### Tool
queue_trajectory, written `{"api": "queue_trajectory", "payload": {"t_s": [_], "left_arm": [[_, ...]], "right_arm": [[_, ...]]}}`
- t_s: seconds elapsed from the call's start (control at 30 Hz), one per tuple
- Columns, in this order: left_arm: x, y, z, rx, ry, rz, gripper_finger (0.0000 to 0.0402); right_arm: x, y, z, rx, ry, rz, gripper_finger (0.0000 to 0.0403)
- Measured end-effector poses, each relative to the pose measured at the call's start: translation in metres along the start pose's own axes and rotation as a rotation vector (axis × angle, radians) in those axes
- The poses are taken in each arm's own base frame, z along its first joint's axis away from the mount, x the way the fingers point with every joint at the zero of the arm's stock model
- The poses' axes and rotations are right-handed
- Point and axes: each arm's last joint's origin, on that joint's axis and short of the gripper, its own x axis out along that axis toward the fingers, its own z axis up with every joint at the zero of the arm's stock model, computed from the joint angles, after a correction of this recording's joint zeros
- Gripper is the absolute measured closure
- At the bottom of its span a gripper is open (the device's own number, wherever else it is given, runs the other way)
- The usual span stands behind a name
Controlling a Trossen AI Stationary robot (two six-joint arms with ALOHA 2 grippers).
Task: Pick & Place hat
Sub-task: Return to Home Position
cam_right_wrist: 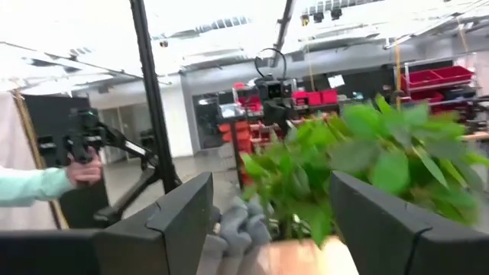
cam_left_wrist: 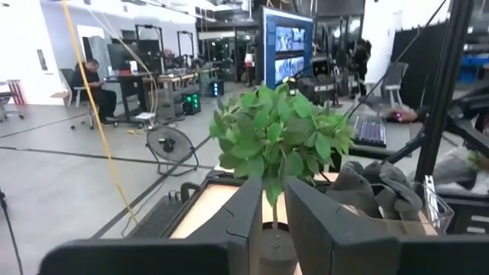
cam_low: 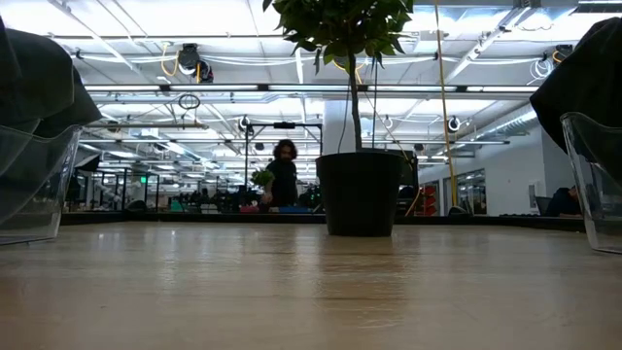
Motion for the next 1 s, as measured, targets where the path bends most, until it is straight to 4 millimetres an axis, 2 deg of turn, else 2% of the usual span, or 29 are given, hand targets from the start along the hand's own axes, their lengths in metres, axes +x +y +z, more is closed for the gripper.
{"api": "queue_trajectory", "payload": {"t_s": [0.2,0.43,0.77,1.0], "left_arm": [[0.006,-0.004,-0.04,-0.031,-0.049,0.011,0.0341],[0.009,-0.006,-0.075,-0.097,-0.049,0.061,0.0341],[0.016,-0.011,-0.115,-0.165,-0.087,0.05,0.0341],[0.019,-0.013,-0.151,-0.219,-0.163,0.049,0.0341]], "right_arm": [[-0.017,-0.008,-0.024,-0.016,0.004,-0.001,0.0154],[-0.029,-0.015,-0.06,0.032,0.024,0.019,0.0154],[-0.034,-0.022,-0.112,0.064,-0.039,0.029,0.0154],[-0.032,-0.025,-0.134,0.075,-0.023,-0.006,0.0154]]}}
